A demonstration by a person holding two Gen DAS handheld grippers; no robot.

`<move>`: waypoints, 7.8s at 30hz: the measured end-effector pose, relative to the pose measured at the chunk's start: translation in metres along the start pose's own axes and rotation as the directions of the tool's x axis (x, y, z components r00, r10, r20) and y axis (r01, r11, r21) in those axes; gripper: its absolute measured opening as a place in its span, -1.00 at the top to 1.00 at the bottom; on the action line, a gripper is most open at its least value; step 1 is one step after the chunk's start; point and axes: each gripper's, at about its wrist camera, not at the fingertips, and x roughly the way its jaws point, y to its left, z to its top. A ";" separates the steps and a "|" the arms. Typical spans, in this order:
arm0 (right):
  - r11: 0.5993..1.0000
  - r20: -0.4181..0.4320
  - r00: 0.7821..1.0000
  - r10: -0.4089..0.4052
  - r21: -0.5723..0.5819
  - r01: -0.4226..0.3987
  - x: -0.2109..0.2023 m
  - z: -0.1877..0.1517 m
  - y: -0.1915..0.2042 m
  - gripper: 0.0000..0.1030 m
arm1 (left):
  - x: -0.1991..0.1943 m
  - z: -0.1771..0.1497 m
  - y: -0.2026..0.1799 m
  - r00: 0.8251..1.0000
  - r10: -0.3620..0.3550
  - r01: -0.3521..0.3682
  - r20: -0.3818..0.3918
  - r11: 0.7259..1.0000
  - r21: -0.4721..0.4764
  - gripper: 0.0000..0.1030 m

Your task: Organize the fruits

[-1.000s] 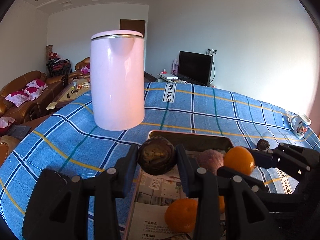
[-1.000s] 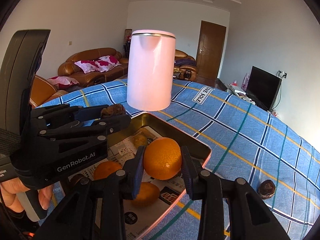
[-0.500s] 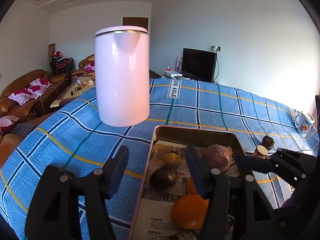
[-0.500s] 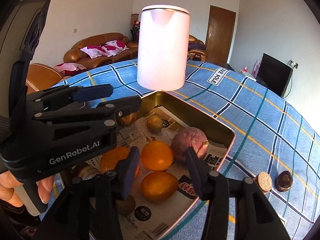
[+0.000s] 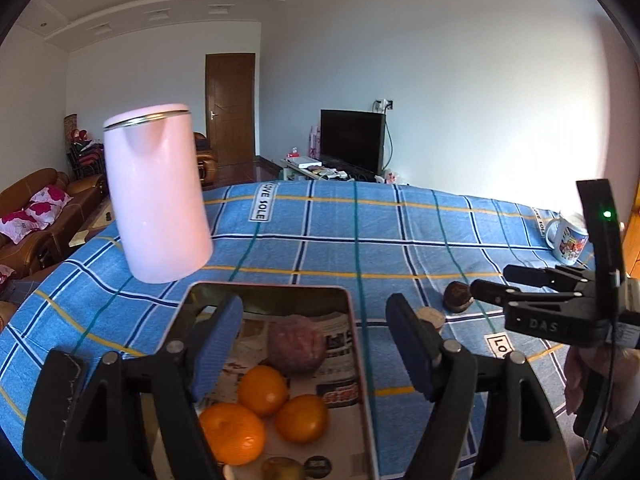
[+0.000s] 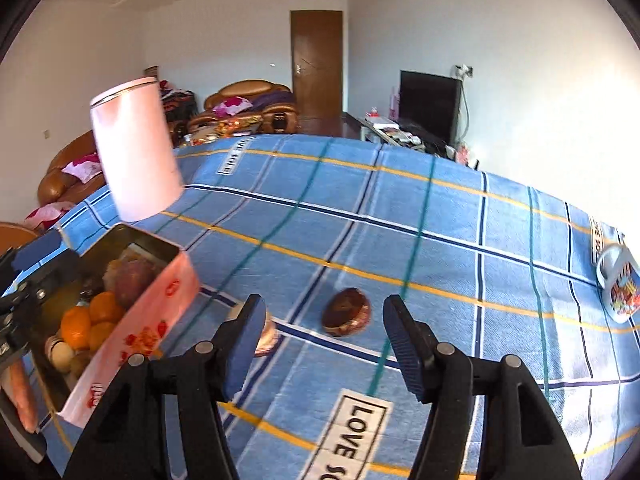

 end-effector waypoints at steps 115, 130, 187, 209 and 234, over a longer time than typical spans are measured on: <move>1.000 0.406 0.913 -0.025 -0.005 0.029 -0.090 -0.054 -0.027 0.30 | -0.003 -0.016 -0.103 0.991 -0.062 0.046 0.119 0.990 0.131 0.32; 0.997 0.385 0.922 0.042 -0.080 -0.013 -0.097 -0.054 0.012 0.30 | -0.025 -0.024 -0.064 0.991 -0.063 0.053 0.120 0.995 0.084 0.32; 0.937 0.074 0.965 0.252 -0.267 -0.224 -0.008 -0.011 0.161 0.30 | -0.015 -0.038 0.083 0.996 0.081 -0.084 -0.042 0.995 -0.062 0.32; 0.937 -0.029 0.961 0.276 -0.214 -0.275 0.011 -0.019 0.161 0.18 | -0.011 -0.050 0.083 0.993 0.075 -0.080 -0.095 0.995 -0.054 0.06; 0.974 0.193 0.955 0.223 -0.082 -0.211 -0.090 -0.048 0.099 -0.46 | -0.078 -0.049 0.063 0.993 0.076 -0.071 0.085 0.996 -0.060 -0.93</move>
